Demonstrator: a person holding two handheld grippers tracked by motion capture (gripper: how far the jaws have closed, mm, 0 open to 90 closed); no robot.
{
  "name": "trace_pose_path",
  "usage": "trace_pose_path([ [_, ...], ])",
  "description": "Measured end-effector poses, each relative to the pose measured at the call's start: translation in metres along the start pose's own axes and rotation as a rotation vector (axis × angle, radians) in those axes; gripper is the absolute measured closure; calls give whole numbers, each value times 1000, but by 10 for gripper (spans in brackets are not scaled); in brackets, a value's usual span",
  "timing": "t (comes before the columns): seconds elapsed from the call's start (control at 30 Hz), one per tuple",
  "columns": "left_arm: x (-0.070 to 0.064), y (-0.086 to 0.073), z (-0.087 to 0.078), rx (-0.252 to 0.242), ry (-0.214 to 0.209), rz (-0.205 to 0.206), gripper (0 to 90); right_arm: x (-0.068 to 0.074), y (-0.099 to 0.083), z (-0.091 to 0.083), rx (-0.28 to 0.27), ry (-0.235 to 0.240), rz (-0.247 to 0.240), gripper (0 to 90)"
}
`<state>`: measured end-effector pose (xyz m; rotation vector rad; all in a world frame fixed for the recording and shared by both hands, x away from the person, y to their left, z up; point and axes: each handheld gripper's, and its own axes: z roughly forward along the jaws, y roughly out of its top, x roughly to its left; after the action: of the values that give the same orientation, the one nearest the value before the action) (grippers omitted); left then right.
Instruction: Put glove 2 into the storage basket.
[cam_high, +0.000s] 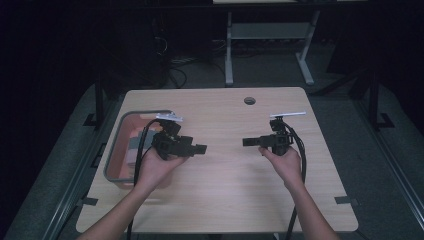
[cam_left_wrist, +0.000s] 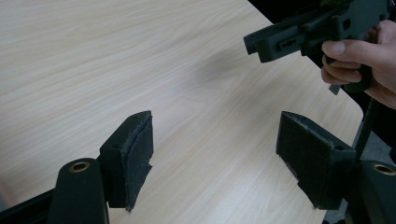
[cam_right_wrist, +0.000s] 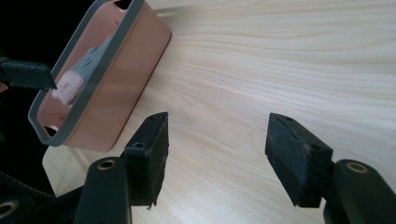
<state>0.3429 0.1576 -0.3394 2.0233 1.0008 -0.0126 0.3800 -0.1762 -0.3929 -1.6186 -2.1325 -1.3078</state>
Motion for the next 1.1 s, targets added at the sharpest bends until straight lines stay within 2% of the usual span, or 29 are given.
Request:
trace_pose_path([
  [0.33,-16,0,16,8,-35,25,271,-14,-7,-9,7,-43,6,357],
  [0.63,-30,-6,32,23,-72,49,271,-29,-18,-16,0,-59,24,355],
  [0.87,-36,-11,39,31,-92,57,271,-36,-25,-19,10,-65,38,349],
  [1.1,-39,-20,47,36,-118,49,258,-43,-36,-21,14,-67,40,346],
])
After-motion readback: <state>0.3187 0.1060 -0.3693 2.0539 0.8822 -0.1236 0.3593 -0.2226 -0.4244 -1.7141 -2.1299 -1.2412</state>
